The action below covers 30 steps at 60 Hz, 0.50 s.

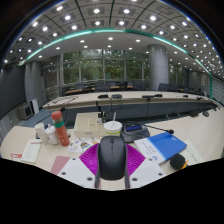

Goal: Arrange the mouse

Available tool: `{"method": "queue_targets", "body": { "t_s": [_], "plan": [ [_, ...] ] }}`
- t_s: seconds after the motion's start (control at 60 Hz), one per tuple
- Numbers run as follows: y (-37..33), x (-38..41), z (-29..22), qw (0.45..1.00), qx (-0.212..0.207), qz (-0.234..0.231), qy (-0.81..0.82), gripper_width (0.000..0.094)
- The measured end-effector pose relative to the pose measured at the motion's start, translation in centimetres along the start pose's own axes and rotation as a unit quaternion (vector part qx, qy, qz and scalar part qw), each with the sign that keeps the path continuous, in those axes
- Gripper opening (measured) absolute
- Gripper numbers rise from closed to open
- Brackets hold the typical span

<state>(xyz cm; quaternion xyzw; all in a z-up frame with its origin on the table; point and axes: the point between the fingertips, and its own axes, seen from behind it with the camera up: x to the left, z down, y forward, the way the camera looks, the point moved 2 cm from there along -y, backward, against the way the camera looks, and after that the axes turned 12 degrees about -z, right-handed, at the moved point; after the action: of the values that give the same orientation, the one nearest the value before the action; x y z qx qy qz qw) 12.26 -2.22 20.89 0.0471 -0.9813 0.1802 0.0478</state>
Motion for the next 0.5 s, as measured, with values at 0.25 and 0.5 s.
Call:
{"method": "queue_targets", "body": {
  "t_s": [0.25,0.5],
  "plan": [
    [10.9,13.4,9.0,0.995,0.085,-0.045,-0.014,0.0333],
    [15.1,15.0,17.7,0.988,0.154,-0.022,0.0,0.0401]
  ]
}}
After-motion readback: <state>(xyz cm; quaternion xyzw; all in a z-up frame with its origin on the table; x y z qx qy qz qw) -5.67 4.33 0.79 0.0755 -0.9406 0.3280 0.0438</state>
